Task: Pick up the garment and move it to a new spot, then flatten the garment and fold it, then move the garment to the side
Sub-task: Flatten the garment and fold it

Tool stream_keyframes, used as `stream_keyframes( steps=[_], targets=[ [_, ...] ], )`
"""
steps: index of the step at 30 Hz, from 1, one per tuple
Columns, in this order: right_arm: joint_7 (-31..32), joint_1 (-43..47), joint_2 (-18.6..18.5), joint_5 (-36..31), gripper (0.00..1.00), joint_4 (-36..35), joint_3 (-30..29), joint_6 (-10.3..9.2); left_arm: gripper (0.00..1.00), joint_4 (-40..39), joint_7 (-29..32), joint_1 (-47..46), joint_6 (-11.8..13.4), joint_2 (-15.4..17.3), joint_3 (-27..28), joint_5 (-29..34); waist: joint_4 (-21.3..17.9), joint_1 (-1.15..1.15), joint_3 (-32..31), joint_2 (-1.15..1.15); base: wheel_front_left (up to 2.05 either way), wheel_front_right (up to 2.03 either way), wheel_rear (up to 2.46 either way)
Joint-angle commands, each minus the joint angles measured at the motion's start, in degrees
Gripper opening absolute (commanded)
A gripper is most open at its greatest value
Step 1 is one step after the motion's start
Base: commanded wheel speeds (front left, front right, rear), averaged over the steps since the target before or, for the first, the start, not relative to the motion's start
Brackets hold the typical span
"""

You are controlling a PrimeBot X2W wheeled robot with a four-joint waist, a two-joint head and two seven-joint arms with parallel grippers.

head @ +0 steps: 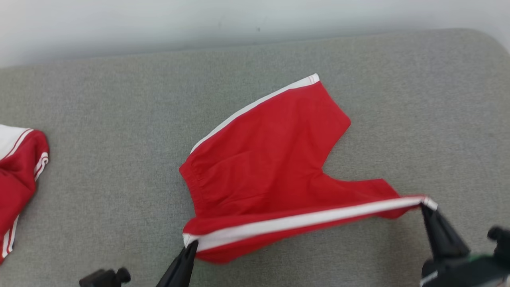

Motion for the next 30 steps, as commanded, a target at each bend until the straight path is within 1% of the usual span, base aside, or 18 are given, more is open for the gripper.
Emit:
stream_keyframes(
  steps=[1,2,4,6,7,12,17,19,21,23,24,28,30],
  targets=[
    [-0.82,-3.24,-1.19,-1.04,0.0,0.85,-0.65,-0.08,0.0,0.69,-0.05,-1.77,0.41,-0.23,0.08,1.02,0.76,0.0,1.49,0.0,0.0,0.0,0.0],
    [-1.45,-5.14,-1.18,-0.82,0.0,1.33,-1.04,-0.08,0.0,0.92,-0.3,-3.02,0.52,-0.75,0.19,1.41,1.1,0.0,2.25,0.0,0.0,0.0,0.0],
    [-2.21,-9.02,-2.37,-2.33,0.0,3.18,-1.54,-0.09,0.0,1.82,0.02,-5.18,0.47,-1.35,-0.17,2.17,1.63,0.0,3.52,0.0,0.0,0.0,0.0],
    [-2.96,-13.51,-2.38,-1.05,0.0,4.96,-0.72,-0.09,0.0,2.76,0.22,-7.75,0.45,-2.32,-0.5,2.85,2.36,0.0,4.93,0.0,0.0,0.0,0.0],
    [-3.05,-15.6,-3.75,-1.61,0.0,6.06,-0.54,-0.09,0.0,3.22,0.37,-9.02,0.15,-2.7,-0.82,3.17,2.8,0.0,5.81,0.0,0.0,0.0,0.0],
    [-4.14,-26.27,-7.7,0.15,0.0,11.69,3.37,-0.08,0.0,6.42,-0.24,-16.37,-1.0,-5.62,-1.16,5.02,5.4,0.0,10.26,0.0,0.0,0.0,0.0],
    [-5.12,-36.86,-12.35,1.68,0.0,17.78,9.28,-0.08,0.0,10.01,-1.47,-22.49,-1.72,-7.89,-0.72,6.03,7.22,0.0,14.1,0.0,0.0,0.0,0.0],
    [-5.46,-40.87,-13.37,2.89,0.0,20.57,11.65,-0.08,0.0,11.39,-2.03,-24.4,-2.11,-8.67,-0.48,6.46,7.91,0.0,15.26,0.0,0.0,0.0,0.0],
    [-5.87,-48.37,-15.48,4.68,0.0,26.46,16.85,-0.08,0.0,13.91,-2.98,-27.46,-2.69,-10.16,-0.15,6.53,9.1,0.0,16.91,0.0,0.0,0.0,0.0],
    [-6.05,-51.62,-16.11,6.0,0.0,29.66,19.52,-0.08,0.0,15.18,-3.21,-28.83,-3.07,-10.96,-0.13,6.48,9.72,0.0,17.55,0.0,0.0,0.0,0.0],
    [-6.05,-51.62,-16.11,6.0,0.0,29.66,19.52,-0.08,0.0,15.18,-3.21,-28.83,-3.07,-10.96,-0.13,6.48,9.72,0.0,17.55,0.0,0.0,0.0,0.0],
    [-7.05,-57.29,-16.98,8.17,0.0,35.74,24.41,-0.07,0.0,17.76,-3.63,-31.3,-3.85,-12.55,-0.34,6.34,10.68,0.0,18.42,0.0,0.0,0.0,0.0],
    [-7.52,-59.56,-16.88,9.51,0.0,38.3,26.76,-0.07,0.0,19.01,-3.92,-32.27,-4.09,-13.44,-0.48,6.15,10.98,0.0,18.77,0.0,0.0,0.0,0.0]
  ],
)
